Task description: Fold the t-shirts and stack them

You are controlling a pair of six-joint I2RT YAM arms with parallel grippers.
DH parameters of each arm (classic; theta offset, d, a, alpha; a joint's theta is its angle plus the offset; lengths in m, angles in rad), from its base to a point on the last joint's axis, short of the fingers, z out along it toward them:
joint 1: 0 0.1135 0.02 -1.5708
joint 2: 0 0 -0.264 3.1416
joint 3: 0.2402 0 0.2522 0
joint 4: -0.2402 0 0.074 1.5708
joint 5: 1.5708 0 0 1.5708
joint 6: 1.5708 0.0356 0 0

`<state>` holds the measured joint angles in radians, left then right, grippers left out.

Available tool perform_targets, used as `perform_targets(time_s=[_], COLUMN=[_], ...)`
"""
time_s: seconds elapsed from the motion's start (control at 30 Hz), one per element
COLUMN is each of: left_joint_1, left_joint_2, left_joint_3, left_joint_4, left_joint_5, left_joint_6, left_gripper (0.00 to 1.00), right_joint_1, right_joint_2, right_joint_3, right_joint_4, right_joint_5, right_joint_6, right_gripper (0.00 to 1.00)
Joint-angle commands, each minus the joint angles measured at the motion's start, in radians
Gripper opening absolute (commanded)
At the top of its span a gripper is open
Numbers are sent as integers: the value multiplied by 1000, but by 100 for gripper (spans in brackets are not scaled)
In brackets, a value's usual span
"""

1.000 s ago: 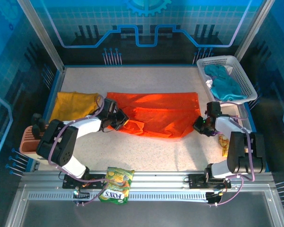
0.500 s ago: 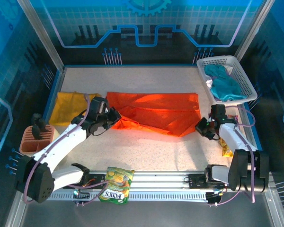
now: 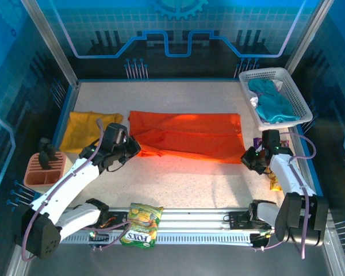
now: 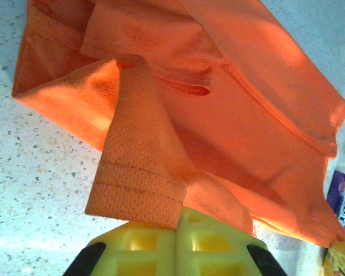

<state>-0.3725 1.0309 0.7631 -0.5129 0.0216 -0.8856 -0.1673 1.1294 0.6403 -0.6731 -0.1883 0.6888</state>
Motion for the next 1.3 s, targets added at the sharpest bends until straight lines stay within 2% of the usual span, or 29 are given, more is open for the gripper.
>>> perform_targets(time_s=[0.0, 0.23, 0.47, 0.6, 0.97, 1.27], left_joint_1=[-9, -9, -5, 0, 63, 69], left_joint_2=[-17, 29, 182, 243, 403, 490], left_joint_3=[-20, 63, 207, 237, 364, 421], left_joint_4=[-20, -44, -130, -87, -111, -81], left_joint_5=[-30, -55, -84, -96, -128, -137], left_joint_6=[36, 91, 180, 209, 327, 353], left_gripper=[0, 0, 0, 0, 0, 0], right_joint_1=[-25, -25, -20, -11, 27, 77], right_joint_2=[-10, 65, 232, 284, 460, 570], right_joint_3=[-8, 53, 213, 261, 391, 495], right_joint_4=[-45, -12, -36, -4, 27, 23], right_joint_5=[-33, -66, -43, -32, -16, 28], right_joint_6=[-27, -34, -140, -134, -146, -144], right_gripper=[0, 0, 0, 0, 0, 0])
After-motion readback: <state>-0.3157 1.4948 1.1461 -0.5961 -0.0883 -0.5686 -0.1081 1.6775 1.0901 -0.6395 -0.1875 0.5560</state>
